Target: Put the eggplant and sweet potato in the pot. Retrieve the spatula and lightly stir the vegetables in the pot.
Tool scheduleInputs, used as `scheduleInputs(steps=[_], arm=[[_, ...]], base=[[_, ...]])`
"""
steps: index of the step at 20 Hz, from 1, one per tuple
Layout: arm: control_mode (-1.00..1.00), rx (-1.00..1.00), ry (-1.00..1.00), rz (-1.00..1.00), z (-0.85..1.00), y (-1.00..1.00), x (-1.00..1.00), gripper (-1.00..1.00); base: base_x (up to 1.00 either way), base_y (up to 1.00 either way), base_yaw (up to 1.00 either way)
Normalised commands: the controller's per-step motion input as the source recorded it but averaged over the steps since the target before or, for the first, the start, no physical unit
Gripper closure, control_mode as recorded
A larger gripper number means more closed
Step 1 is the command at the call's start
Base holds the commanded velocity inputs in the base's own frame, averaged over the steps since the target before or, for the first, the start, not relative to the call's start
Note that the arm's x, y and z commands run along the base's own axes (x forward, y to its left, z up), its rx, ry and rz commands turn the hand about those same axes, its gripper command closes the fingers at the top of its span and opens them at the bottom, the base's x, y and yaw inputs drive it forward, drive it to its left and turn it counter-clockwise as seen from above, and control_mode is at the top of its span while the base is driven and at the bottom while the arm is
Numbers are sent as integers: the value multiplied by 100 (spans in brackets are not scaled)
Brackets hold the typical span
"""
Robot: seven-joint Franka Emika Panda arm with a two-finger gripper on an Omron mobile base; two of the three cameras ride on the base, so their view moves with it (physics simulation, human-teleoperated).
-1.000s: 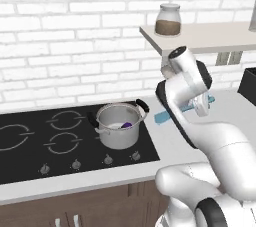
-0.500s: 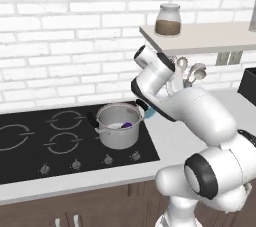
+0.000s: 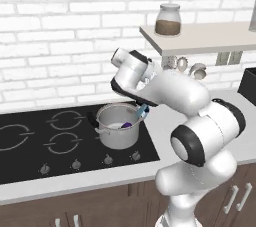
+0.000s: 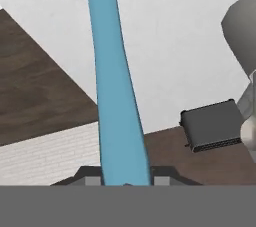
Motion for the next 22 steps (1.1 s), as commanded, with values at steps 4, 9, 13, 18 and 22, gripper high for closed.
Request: scheduleInputs(steps=[4, 9, 13, 18, 22], arm=[[-100, -10, 5, 0, 0, 40, 28, 100], [-100, -15, 9, -4, -12, 43, 15, 100], [-100, -15, 13, -7, -20, 36, 38, 100], [-100, -14, 11, -7, -21, 38, 25, 100], [-100, -18, 3, -6, -32, 37, 10, 100]], base=[[0, 0, 0], [0, 0, 0], [0, 0, 0], [0, 0, 0], [0, 0, 0]])
